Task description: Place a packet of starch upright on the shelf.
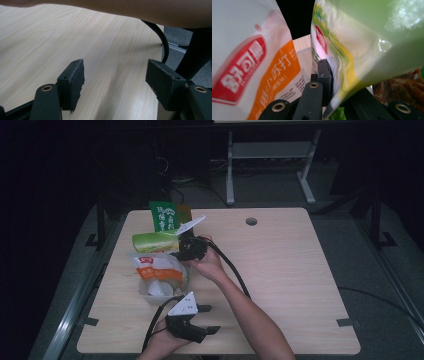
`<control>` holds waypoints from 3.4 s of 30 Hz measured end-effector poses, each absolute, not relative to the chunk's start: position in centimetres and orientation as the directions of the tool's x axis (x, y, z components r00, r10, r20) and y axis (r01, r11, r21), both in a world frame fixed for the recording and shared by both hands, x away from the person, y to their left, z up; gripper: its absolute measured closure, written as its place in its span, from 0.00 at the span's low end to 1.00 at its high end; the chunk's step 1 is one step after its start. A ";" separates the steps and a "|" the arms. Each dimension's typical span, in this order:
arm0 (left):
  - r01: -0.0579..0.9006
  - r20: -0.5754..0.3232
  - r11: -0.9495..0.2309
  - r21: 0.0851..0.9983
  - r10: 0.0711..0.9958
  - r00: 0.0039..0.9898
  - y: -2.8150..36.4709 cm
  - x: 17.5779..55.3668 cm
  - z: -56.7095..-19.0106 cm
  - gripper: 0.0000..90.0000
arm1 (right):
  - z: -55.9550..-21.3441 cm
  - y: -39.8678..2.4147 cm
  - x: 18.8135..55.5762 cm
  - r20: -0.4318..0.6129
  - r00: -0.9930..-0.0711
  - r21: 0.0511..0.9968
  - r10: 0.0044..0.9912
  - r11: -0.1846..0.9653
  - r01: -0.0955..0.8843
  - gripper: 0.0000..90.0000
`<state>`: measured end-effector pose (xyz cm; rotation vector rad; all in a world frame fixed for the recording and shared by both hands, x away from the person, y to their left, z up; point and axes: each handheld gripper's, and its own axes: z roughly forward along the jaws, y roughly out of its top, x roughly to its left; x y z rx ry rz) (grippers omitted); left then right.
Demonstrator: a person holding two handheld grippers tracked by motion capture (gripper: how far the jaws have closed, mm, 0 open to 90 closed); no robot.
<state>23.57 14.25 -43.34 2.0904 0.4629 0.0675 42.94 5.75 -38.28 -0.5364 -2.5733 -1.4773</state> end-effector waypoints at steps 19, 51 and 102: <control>0.287 -0.121 -0.485 0.826 0.346 0.931 14.1 23.6 -43.5 0.34 | -38.0 3.6 43.0 0.304 -0.916 0.799 0.260 0.454 0.394 0.76; 0.295 -0.100 -0.519 0.802 0.370 0.924 13.6 24.6 -44.0 0.31 | -37.0 -1.7 41.8 0.315 -0.900 0.795 0.299 0.435 0.423 0.62; 0.314 -0.100 -0.490 0.813 0.415 0.905 14.4 25.6 -43.8 0.31 | -36.9 -9.7 41.0 0.342 -0.841 0.765 0.419 0.396 0.509 0.50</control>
